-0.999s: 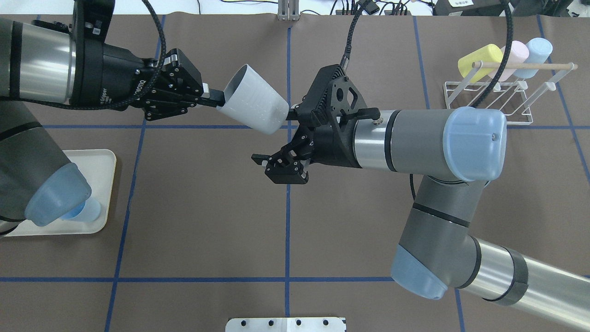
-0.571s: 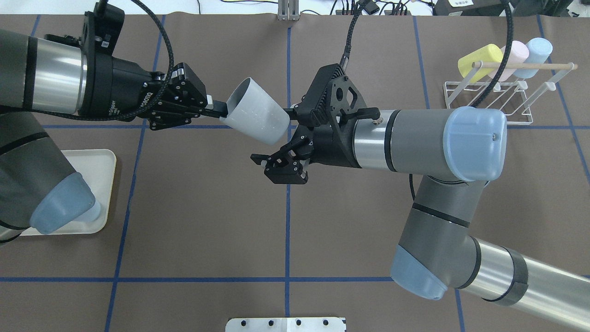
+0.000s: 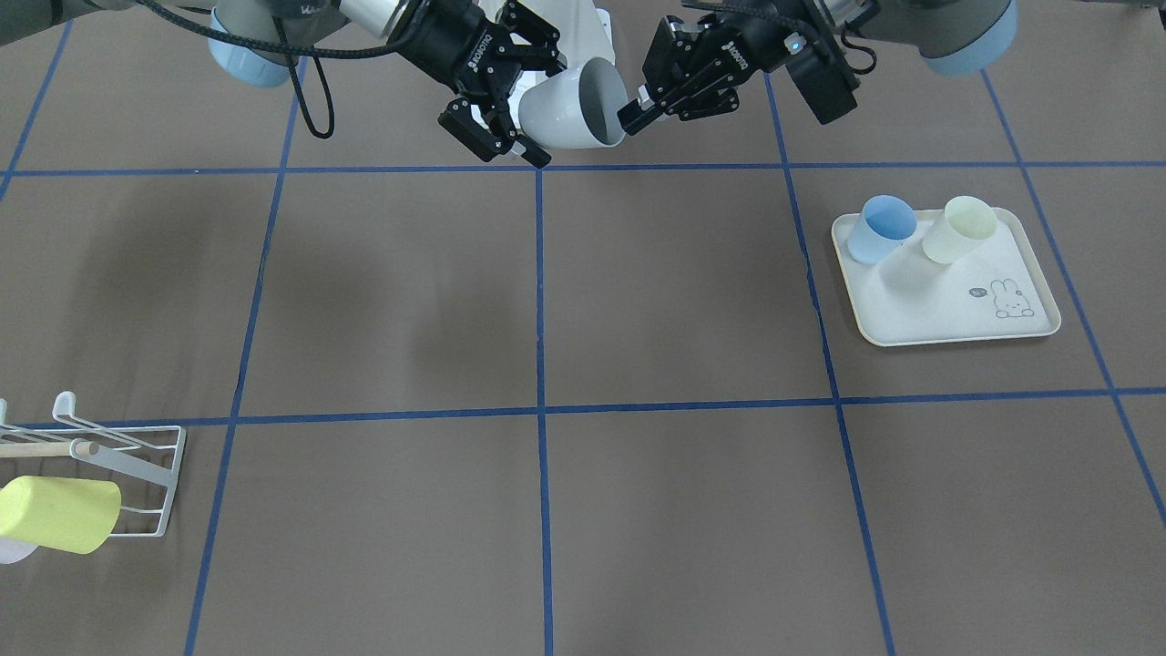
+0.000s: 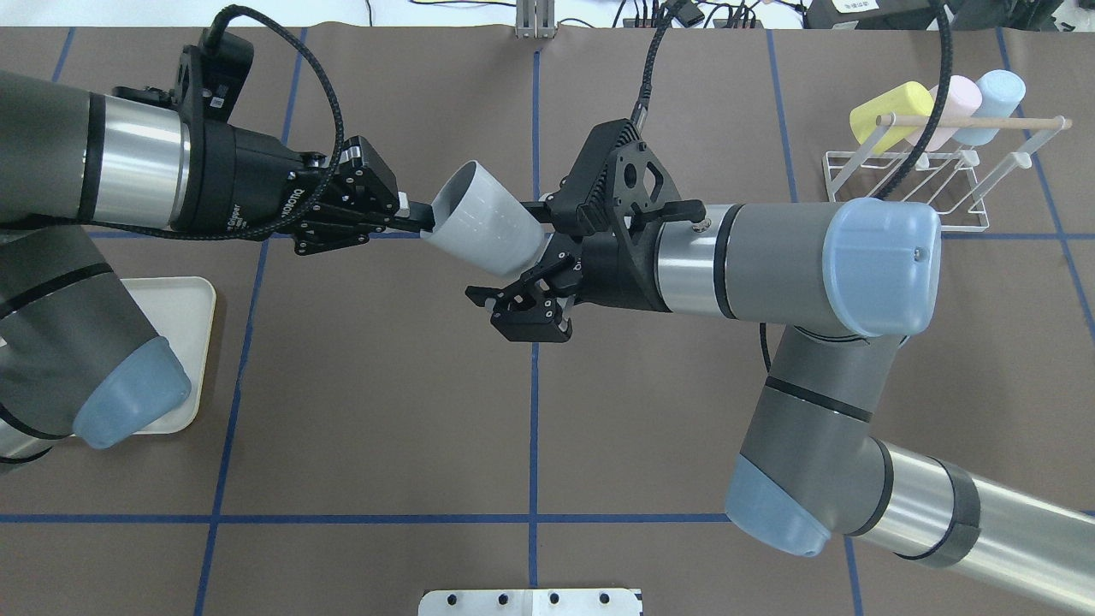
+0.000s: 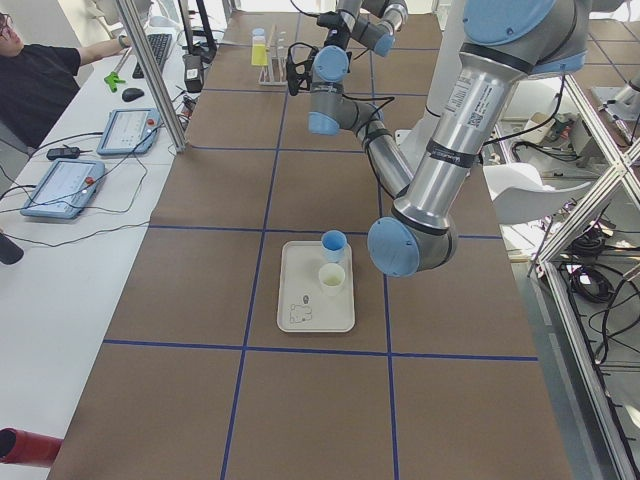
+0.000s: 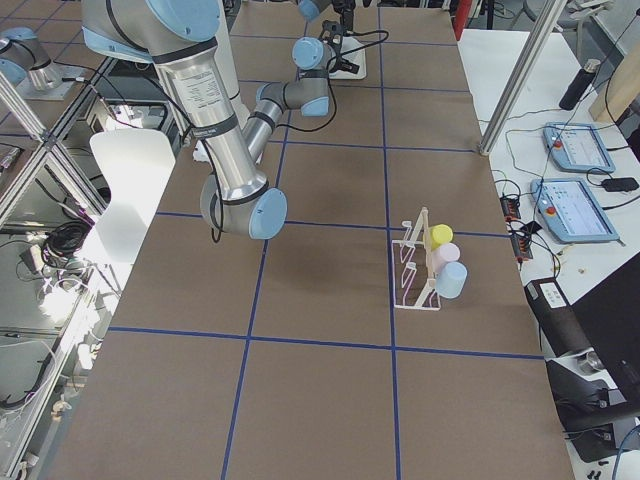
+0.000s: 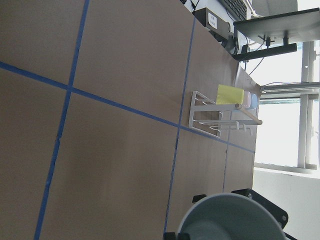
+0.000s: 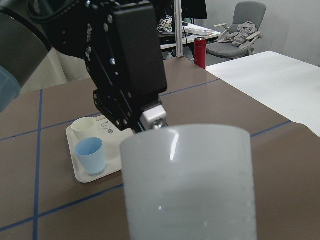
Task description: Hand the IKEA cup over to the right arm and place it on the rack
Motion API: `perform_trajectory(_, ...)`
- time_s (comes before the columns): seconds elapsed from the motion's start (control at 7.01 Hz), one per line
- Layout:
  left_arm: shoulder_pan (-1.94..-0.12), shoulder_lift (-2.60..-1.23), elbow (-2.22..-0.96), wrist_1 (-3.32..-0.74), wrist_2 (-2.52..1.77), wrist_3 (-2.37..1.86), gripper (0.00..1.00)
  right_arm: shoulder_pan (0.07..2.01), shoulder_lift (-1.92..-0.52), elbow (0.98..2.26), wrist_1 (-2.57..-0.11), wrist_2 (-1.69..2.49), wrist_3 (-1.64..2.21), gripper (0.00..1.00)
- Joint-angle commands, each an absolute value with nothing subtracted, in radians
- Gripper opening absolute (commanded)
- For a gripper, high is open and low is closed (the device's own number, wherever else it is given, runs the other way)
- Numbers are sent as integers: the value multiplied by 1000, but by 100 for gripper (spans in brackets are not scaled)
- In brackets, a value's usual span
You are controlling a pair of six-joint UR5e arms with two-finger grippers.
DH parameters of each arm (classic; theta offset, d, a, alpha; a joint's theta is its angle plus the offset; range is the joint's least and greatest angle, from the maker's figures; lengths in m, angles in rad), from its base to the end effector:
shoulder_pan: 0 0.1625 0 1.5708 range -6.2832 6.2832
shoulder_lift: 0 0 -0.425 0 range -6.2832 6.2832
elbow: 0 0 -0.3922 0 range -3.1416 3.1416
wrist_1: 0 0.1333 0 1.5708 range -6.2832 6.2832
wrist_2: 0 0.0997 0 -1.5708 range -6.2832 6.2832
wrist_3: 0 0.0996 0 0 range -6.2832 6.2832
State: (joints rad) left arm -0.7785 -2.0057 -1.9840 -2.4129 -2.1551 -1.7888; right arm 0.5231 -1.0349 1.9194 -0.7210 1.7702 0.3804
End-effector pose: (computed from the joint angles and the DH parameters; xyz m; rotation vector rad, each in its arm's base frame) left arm 0.3074 -0.4133 0.1449 0.0327 1.6765 -0.2589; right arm -0.4159 -0.3710 0.1103 1.2399 -1.2734 -0.6595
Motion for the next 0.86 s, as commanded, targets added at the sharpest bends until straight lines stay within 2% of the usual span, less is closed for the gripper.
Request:
perform_trajectory(0.0, -776, -2000, -1983, -2414, -2152, -1789, 0, 523, -1034, 1924, -721, 1770, 379, 91)
perform_trajectory(0.29, -776, -2000, -1985, -2414, -2154, -1787, 0, 528, -1035, 1927, -726, 1775, 379, 37)
perform_trajectory(0.43, -776, -2000, -1985, -2414, -2155, -1787, 0, 528, -1037, 1927, -726, 1775, 379, 31)
perform_trajectory(0.57, -776, -2000, -1990, -2414, -2158, -1787, 0, 528, -1037, 1925, -726, 1776, 379, 31)
perform_trajectory(0.71, -781, -2002, -1996, -2416, -2167, -1784, 66, 529, -1037, 1925, -726, 1776, 379, 31)
